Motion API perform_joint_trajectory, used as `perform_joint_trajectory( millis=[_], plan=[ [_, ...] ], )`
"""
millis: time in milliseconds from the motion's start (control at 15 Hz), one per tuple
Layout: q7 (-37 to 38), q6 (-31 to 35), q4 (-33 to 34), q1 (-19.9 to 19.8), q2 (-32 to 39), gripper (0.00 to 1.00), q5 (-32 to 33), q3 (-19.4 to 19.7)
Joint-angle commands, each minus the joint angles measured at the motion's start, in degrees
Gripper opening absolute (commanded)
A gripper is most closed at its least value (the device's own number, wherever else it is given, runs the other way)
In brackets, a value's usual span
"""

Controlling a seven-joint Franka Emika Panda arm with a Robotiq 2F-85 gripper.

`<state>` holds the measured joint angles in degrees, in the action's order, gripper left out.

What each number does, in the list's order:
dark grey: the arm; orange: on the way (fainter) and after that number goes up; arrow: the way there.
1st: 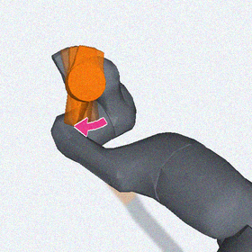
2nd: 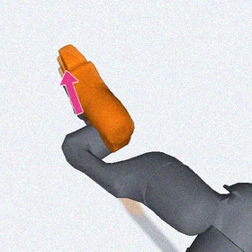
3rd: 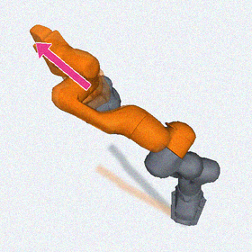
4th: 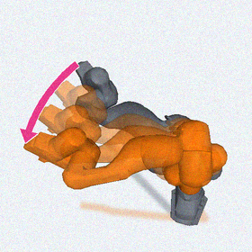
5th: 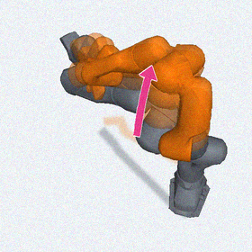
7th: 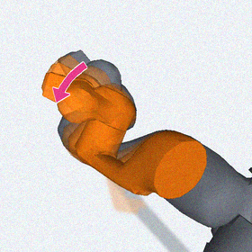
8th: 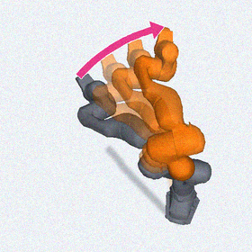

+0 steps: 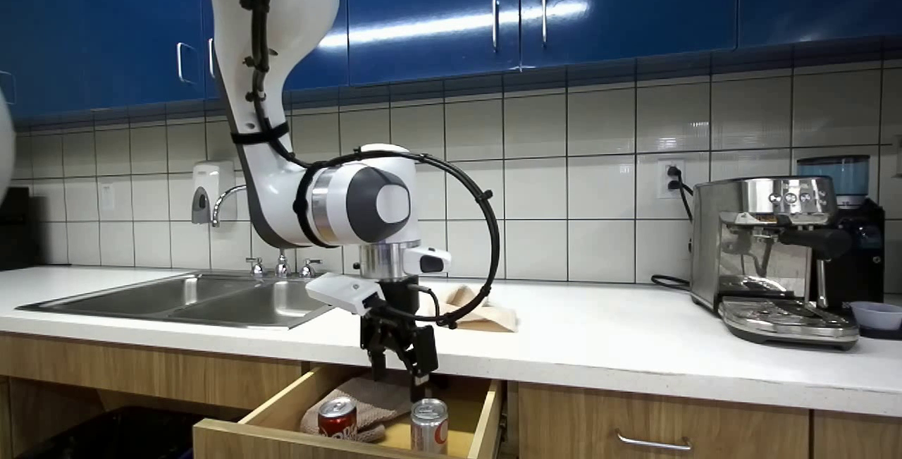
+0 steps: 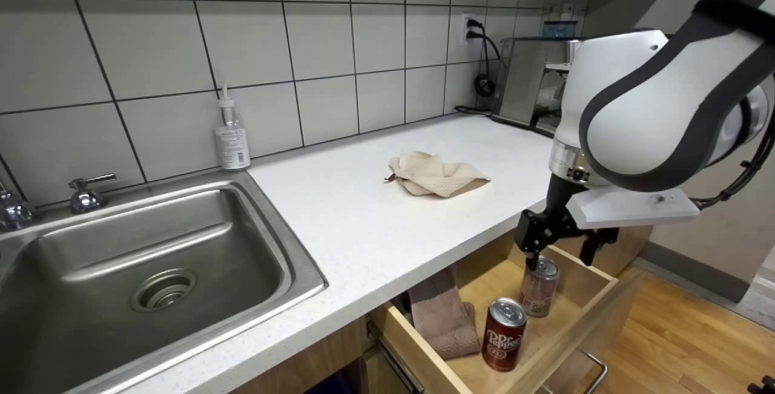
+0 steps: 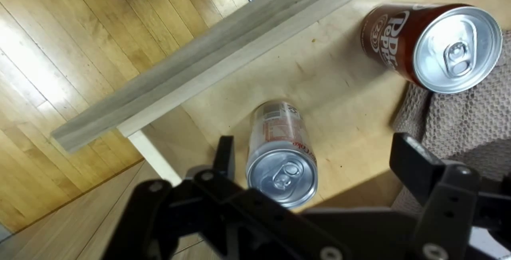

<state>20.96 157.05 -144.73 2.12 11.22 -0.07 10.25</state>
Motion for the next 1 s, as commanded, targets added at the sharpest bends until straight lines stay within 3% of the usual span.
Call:
perform_joint_trajectory(
  millis=[0,467,933],
  plan=[
    [-2.7,-1.6,-4.1,-1.1,-5.5,1.00,1.7,-1.1],
    [-11.0,-4.0,-7.8,-2.1,-9.9,1.00,-2.8,-4.3],
    [-20.2,-11.9,-7.6,-2.9,-11.8,1.00,-9.2,-5.1]
  ],
)
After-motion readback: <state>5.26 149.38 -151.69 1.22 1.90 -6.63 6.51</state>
